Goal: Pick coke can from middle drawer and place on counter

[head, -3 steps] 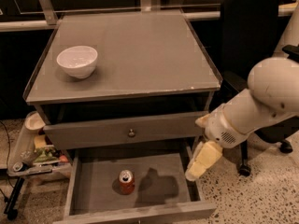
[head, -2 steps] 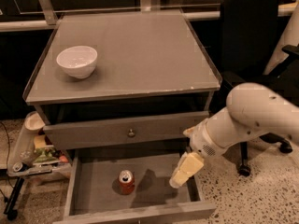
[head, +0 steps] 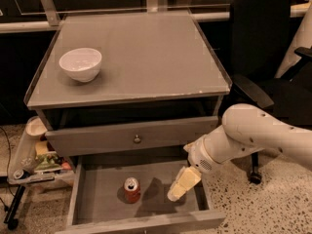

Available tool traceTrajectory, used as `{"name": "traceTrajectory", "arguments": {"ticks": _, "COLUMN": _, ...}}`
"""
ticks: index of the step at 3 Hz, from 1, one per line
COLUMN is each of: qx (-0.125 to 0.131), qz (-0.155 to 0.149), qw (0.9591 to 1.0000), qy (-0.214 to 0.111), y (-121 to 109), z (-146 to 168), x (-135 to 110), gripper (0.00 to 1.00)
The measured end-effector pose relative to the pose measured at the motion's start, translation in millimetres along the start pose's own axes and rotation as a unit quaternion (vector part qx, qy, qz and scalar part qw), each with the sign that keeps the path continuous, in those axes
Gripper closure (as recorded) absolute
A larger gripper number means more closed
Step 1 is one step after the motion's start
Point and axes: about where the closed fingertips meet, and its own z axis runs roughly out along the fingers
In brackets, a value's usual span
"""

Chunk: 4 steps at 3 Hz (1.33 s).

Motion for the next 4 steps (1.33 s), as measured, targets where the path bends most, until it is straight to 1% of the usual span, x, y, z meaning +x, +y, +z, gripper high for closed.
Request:
{"name": "traceTrajectory", "arguments": {"ticks": 1, "qx": -0.007, "qz": 0.008, "qw": 0.9999, "qy": -0.010, "y": 3.8, "z": 12.1, "x": 4.9, "gripper": 0.00}}
{"name": "traceTrajectory", "arguments": {"ticks": 2, "qx": -0.026, "qz": 0.020, "qw": 0.9982, "qy": -0.050, "y": 12.8, "z": 54.8, "x": 10.2, "gripper": 0.00}}
{"name": "traceTrajectory", "arguments": {"ticks": 3, "qx": -0.017, "qz": 0.031, "qw": 0.9935, "qy": -0.108, "y": 3.4, "z": 104.8, "x": 1.3, "gripper": 0.00}}
{"name": "traceTrajectory", "arguments": {"ticks": 4, "qx": -0.018, "qz": 0.031, "qw": 0.9935, "qy": -0.108, "y": 3.6, "z": 104.6, "x": 1.3, "gripper": 0.00}}
